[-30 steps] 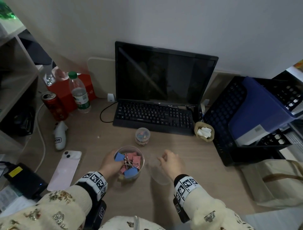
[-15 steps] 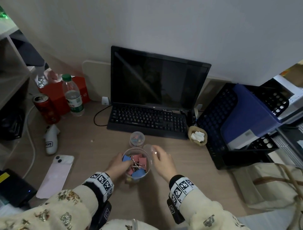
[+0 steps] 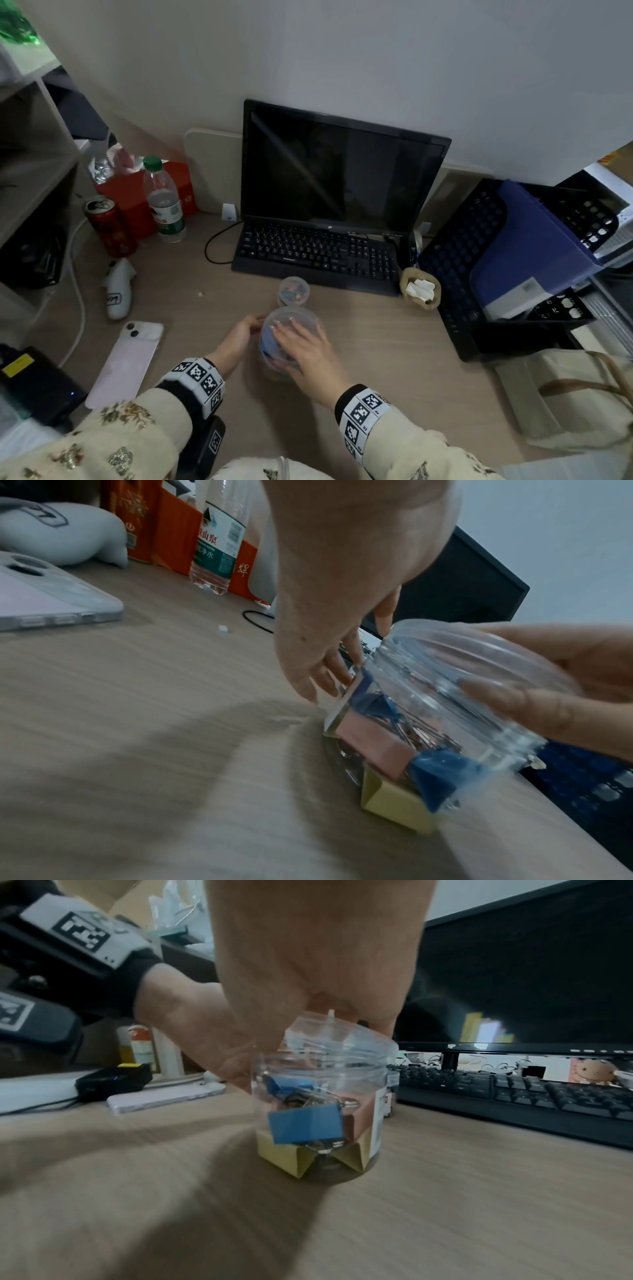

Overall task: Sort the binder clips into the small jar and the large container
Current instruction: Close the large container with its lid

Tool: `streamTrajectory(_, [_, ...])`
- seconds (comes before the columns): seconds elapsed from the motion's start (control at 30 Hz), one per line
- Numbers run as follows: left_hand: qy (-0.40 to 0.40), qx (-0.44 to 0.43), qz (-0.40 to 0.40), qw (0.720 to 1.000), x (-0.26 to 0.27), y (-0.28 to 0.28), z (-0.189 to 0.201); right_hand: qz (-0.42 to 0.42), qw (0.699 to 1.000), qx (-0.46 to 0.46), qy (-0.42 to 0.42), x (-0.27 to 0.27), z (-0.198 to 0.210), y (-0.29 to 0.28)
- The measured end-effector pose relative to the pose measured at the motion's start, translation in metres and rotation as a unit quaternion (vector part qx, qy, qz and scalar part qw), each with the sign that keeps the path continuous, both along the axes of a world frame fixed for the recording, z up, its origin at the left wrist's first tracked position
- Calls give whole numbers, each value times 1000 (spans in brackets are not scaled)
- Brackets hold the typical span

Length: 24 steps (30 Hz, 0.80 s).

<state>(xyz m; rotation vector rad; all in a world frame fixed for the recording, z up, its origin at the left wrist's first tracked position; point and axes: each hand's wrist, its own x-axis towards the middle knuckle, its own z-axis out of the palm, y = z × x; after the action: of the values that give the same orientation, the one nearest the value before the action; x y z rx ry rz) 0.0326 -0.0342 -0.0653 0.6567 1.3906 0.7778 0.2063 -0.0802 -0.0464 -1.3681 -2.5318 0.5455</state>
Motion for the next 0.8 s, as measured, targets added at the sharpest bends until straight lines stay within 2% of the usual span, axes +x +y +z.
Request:
streamTrajectory(0.27, [79, 108, -117, 984, 3, 3, 17, 18, 999, 39, -19, -1, -7, -4])
streamTrajectory(0.43, [101, 109, -89, 985, 9, 6, 14, 35, 998, -3, -47, 2, -8, -9])
streamTrajectory(0.5, [95, 112, -77, 986, 12, 3, 18, 26, 999, -5, -23, 1, -5, -9])
streamTrajectory(0.57, [110, 138, -74, 981, 12, 3, 21, -1, 999, 13, 39, 2, -4, -7])
streamTrajectory(0.63, [168, 182, -91, 964, 11, 5, 25, -56, 991, 71, 95, 3, -7, -1])
streamTrajectory(0.7, [237, 238, -117, 935, 13, 6, 28, -121, 983, 96, 101, 5, -9, 7])
streamTrajectory(0.8, [340, 315, -186, 866, 24, 3, 27, -184, 980, 45, 55, 4, -5, 20])
